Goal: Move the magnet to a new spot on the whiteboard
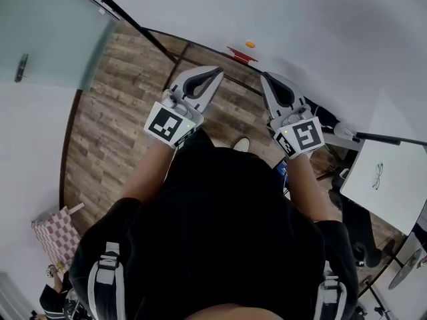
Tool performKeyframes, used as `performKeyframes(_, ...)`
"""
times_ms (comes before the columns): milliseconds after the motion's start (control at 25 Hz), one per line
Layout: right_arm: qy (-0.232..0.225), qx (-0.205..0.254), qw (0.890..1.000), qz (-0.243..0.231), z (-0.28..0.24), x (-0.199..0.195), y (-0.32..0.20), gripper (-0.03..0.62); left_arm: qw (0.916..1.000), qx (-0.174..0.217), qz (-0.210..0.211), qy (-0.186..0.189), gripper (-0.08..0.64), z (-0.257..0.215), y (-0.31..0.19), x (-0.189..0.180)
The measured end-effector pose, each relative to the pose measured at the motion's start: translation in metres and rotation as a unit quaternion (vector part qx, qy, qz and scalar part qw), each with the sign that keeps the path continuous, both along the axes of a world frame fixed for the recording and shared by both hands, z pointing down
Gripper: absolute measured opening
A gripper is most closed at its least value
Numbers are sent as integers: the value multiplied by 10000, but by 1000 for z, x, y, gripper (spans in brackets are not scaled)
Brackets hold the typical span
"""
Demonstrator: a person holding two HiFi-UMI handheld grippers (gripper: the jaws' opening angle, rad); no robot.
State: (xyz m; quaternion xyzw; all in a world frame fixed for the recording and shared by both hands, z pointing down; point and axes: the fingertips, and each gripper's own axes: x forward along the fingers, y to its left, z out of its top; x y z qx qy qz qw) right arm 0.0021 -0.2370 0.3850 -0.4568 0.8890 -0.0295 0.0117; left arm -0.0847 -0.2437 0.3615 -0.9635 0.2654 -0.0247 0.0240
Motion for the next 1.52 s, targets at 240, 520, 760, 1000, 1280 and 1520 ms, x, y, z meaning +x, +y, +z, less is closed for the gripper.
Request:
performKeyframes(240, -13, -103, 9964, 845, 16, -8, -39, 2, 9985, -133, 522, 92, 5, 13, -45, -7)
performKeyframes(520, 16, -328, 9735, 2262, 47, -8, -76, 2, 9930, -207, 1162, 97, 5, 35, -95, -14)
performKeyframes(760, 45, -422, 9505, 3079, 69, -14, -97, 3, 9857, -305, 1656, 100, 5, 53, -122, -18)
performKeyframes(1000, 366, -489, 9245, 3763, 90, -11, -115, 6, 9778, -169, 2086, 83, 5, 64, -141, -15)
performKeyframes(1280, 414, -646, 9019, 4251, 114, -6, -122, 53, 9672, -207, 2525, 171, 5, 61, -146, -18)
performKeyframes(1520, 506, -654, 8880, 4524, 125, -5, -135, 100, 9643, -117, 2644, 88, 5, 57, -153, -22)
